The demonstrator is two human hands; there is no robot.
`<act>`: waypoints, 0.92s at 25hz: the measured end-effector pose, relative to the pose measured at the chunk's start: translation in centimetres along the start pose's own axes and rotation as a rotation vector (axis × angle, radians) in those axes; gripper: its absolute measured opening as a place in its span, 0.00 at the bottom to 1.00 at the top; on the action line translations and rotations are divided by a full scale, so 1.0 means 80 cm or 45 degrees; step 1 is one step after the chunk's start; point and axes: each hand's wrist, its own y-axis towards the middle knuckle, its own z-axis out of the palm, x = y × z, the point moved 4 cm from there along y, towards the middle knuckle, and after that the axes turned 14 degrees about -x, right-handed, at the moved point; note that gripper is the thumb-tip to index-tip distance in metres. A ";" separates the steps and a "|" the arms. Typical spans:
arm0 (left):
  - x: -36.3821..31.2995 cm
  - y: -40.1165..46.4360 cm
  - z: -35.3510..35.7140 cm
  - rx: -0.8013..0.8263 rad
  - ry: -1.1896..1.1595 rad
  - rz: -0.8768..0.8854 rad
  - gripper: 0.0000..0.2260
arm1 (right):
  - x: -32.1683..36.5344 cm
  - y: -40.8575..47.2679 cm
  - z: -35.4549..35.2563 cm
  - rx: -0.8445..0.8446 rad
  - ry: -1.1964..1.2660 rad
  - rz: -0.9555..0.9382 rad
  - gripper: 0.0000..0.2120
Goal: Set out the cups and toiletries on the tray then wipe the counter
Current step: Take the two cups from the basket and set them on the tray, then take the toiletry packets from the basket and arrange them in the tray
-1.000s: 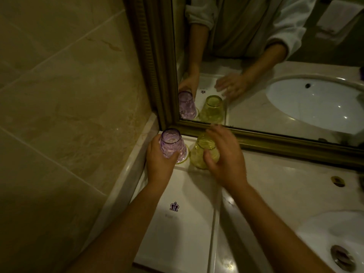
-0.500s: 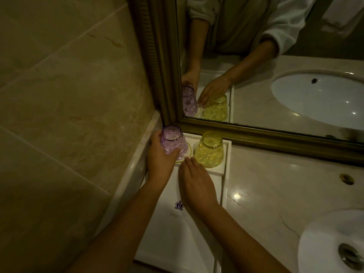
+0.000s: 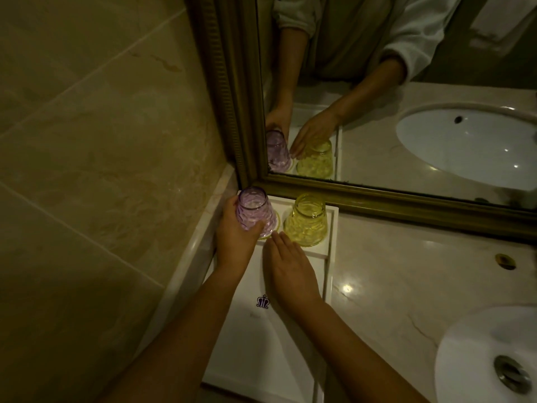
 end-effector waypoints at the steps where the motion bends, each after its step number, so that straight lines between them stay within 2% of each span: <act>1: -0.001 0.000 -0.001 -0.001 0.003 -0.002 0.30 | -0.001 0.000 0.003 0.039 0.016 -0.014 0.26; 4: -0.005 -0.002 -0.005 0.005 0.045 0.010 0.32 | -0.002 0.001 0.004 0.045 0.019 -0.023 0.25; 9: -0.005 -0.032 -0.012 0.130 0.144 0.050 0.39 | -0.004 -0.005 -0.010 -0.008 -0.013 -0.059 0.23; 12: -0.006 -0.052 -0.027 0.199 0.221 0.119 0.37 | -0.007 -0.013 -0.023 0.033 -0.030 -0.025 0.24; 16: -0.005 -0.079 -0.066 0.291 0.369 0.157 0.28 | -0.001 -0.030 -0.060 0.010 -0.065 0.019 0.26; 19: -0.020 -0.107 -0.098 0.462 0.463 0.307 0.25 | 0.003 -0.056 -0.111 -0.046 -0.123 0.048 0.24; 23: -0.074 -0.159 -0.118 0.613 0.492 0.585 0.26 | 0.000 -0.122 -0.187 -0.162 -0.210 0.176 0.21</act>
